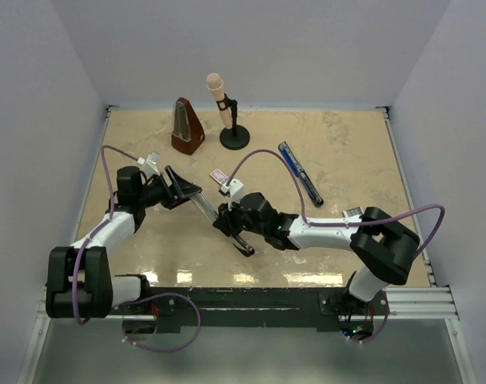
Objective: Unload the staples from the stapler
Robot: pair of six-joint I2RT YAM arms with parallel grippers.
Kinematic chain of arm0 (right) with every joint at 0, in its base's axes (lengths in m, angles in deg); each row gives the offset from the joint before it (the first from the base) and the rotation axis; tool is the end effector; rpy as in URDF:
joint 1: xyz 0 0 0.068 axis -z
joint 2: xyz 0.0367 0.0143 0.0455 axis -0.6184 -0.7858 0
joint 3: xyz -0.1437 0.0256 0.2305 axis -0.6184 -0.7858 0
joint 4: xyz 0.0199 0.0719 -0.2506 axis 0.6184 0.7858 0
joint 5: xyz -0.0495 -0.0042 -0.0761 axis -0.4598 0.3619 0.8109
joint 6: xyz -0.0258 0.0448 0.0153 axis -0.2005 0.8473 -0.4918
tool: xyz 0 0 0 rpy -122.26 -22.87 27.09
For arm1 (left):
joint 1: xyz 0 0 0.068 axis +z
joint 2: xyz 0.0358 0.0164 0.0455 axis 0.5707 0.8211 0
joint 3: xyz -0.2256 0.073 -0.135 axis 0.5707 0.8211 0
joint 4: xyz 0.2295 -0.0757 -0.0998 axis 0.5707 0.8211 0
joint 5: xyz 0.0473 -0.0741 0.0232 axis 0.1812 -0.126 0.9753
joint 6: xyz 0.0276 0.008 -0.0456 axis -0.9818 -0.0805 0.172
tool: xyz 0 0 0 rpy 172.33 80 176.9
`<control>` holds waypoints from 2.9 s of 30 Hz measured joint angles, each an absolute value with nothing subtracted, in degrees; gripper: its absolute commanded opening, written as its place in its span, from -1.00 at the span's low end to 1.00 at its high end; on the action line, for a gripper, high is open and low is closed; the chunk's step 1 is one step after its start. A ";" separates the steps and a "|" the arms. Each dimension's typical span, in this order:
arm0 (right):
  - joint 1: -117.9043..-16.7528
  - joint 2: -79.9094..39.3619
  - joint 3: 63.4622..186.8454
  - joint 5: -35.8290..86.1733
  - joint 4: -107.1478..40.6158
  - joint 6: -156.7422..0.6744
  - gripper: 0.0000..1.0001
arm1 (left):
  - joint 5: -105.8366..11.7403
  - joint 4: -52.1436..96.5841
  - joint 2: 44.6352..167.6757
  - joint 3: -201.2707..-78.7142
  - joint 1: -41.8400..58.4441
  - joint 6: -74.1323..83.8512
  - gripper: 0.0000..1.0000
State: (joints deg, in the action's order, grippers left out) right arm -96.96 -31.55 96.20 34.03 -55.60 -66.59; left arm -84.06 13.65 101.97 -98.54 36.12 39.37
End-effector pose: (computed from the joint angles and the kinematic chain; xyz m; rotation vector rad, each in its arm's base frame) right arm 0.1796 0.2947 0.1995 -0.7098 1.9656 0.8286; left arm 0.2468 -0.0195 0.2008 -0.3831 2.1460 -1.2845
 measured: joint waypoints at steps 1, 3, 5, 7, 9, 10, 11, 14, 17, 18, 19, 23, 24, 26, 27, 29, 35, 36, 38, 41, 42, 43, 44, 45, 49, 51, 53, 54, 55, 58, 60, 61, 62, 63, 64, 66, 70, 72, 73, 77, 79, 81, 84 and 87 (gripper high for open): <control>-96.96 -31.64 96.20 33.72 -55.84 -66.41 -1.00 | -83.74 13.21 102.36 -98.30 35.73 39.58 0.40; -96.96 -31.83 96.20 33.37 -56.21 -66.15 -1.00 | -83.06 12.71 103.30 -97.87 35.21 40.20 0.26; -96.96 -32.10 96.20 33.30 -56.43 -65.82 -1.00 | -82.21 12.38 104.33 -97.80 34.46 40.74 0.12; -96.96 -32.73 96.20 33.26 -57.26 -65.47 -1.00 | -81.81 11.81 105.12 -97.80 33.35 40.96 -0.16; -96.96 -33.63 96.17 33.26 -57.85 -65.12 -1.00 | -81.38 11.61 105.27 -97.80 32.67 41.46 -0.48; -96.96 -34.06 96.17 33.30 -58.13 -65.04 -1.00 | -80.98 11.55 105.27 -97.80 32.47 41.57 -0.62; -96.96 -34.48 96.15 33.30 -58.66 -64.86 -0.90 | -80.39 11.70 105.27 -97.80 32.45 41.77 -0.75; -96.96 -35.61 96.04 33.20 -60.12 -64.20 -0.53 | -79.45 12.03 105.36 -97.80 32.45 41.75 -1.00; -96.96 -36.36 95.12 32.87 -62.31 -63.24 -0.28 | -78.12 14.08 105.38 -98.00 32.45 41.64 -1.00; -96.96 -36.38 94.67 32.82 -62.83 -62.74 -0.18 | -77.55 15.68 105.38 -98.39 32.34 41.55 -1.00; -96.96 -36.38 94.21 32.74 -63.53 -62.43 -0.15 | -77.00 17.25 105.38 -98.94 32.10 41.40 -1.00; -96.96 -36.16 92.20 32.71 -65.81 -61.69 -0.13 | -70.23 26.54 105.64 -103.79 31.71 38.86 -1.00; -96.96 -36.14 91.61 32.71 -66.24 -61.43 -0.13 | -68.30 28.90 105.82 -105.47 31.73 38.16 -1.00; -96.94 -36.14 89.92 32.61 -67.62 -60.71 -0.13 | -64.68 33.21 106.08 -108.77 31.58 37.07 -1.00; -96.94 -36.14 88.87 32.28 -68.47 -60.16 -0.13 | -63.10 35.07 106.17 -110.30 31.40 36.65 -1.00; -96.94 -36.20 87.43 31.71 -69.78 -59.42 -0.13 | -60.09 38.78 106.19 -112.93 30.99 36.09 -1.00; -97.01 -37.30 85.03 28.98 -74.07 -56.58 -0.15 | -52.06 51.70 111.61 -123.66 28.01 35.82 -1.00; -97.05 -37.49 84.76 28.67 -74.81 -56.03 -0.15 | -50.21 54.87 113.73 -126.45 27.25 36.04 -1.00; -97.29 -37.87 84.50 28.37 -76.01 -55.05 -0.17 | -46.23 60.49 117.53 -131.55 25.72 37.11 -1.00; -98.25 -39.61 84.50 27.80 -78.29 -53.49 -0.20 | -39.98 68.81 123.06 -138.54 23.32 39.89 -1.00; -98.56 -40.27 84.48 27.32 -78.85 -52.88 -0.20 | -37.90 71.81 124.99 -140.73 22.44 41.49 -1.00; -98.87 -40.77 84.48 27.01 -79.33 -52.25 -0.21 | -36.87 73.58 126.19 -141.95 21.96 42.58 -1.00; -99.06 -40.93 84.48 26.81 -79.49 -51.72 -0.21 | -35.80 75.55 127.72 -143.24 21.52 44.04 -1.00; -99.22 -40.93 84.46 26.77 -79.51 -51.40 -0.21 | -35.02 77.34 129.16 -144.36 21.28 45.46 -1.00; -99.35 -40.93 84.24 26.05 -79.79 -49.95 -0.22 | -32.37 84.14 135.59 -148.66 21.02 51.12 -1.00; -99.39 -40.93 84.22 25.85 -79.79 -49.41 -0.22 | -30.73 88.05 139.26 -151.61 20.69 53.92 -1.00; -99.39 -40.93 84.22 25.76 -79.79 -49.12 -0.21 | -28.79 91.50 141.99 -154.17 20.12 56.44 -1.00; -99.39 -40.93 84.22 25.74 -79.77 -48.93 -0.20 | -27.78 93.10 142.84 -155.28 19.91 57.57 -1.00; -99.41 -40.93 84.22 25.72 -79.77 -48.77 -0.18 | -26.86 94.36 143.32 -156.07 19.69 58.71 -1.00; -99.39 -40.99 84.37 25.59 -79.73 -48.53 -0.15 | -24.66 97.14 143.41 -157.16 19.34 61.59 -1.00; -99.39 -41.47 85.00 25.35 -79.53 -48.38 -0.10 | -23.72 98.23 143.41 -157.43 19.29 63.12 -1.00; -99.37 -41.78 85.38 25.15 -79.44 -48.36 -0.08 | -23.26 98.69 143.41 -157.43 19.29 63.71 -1.00; -99.39 -42.17 85.81 24.69 -79.33 -48.27 -0.05 | -22.84 99.13 143.48 -157.43 19.36 64.19 -1.00; -99.39 -42.52 86.25 24.30 -79.12 -48.27 0.01 | -22.56 99.57 143.63 -157.49 19.40 64.44 -1.00; -99.39 -42.89 86.82 24.19 -78.72 -48.31 0.04 | -22.54 99.98 143.94 -157.69 19.43 64.89 -1.00; -99.43 -44.10 88.06 24.02 -77.52 -48.40 0.10 | -23.08 100.27 144.68 -157.93 19.40 66.16 -1.00; -99.39 -45.76 90.01 23.60 -76.03 -48.42 -0.02 | -23.61 100.94 146.62 -158.10 19.43 68.76 -1.00; -99.37 -45.76 90.91 23.69 -74.20 -48.62 -0.30 | -23.52 101.58 147.74 -158.21 19.60 69.57 -1.00; -99.35 -45.80 91.08 23.78 -73.76 -48.80 -0.62 | -23.52 101.86 148.18 -158.34 19.64 69.72 -1.00; -99.22 -45.54 91.71 24.30 -71.49 -47.16 -0.81 | -22.47 103.57 149.51 -158.39 19.95 70.66 -1.00; -99.22 -45.54 91.89 24.21 -71.14 -46.92 -0.75 | -22.47 104.18 149.55 -158.37 20.28 70.80 -1.00; -99.22 -45.54 91.93 24.21 -71.05 -47.16 -0.58 | -22.47 104.05 149.55 -158.39 20.28 70.71 -1.00; -99.22 -45.25 91.93 24.26 -70.72 -47.75 -0.40 | -22.51 103.87 149.33 -158.41 20.26 70.14 -1.00; -99.15 -44.60 91.91 24.34 -69.87 -49.36 -0.18 | -22.86 103.37 148.04 -158.37 20.15 68.92 -1.00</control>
State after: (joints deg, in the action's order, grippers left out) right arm -99.15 -44.60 91.91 24.34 -69.87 -49.36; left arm -22.86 103.37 148.04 -158.37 20.15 68.92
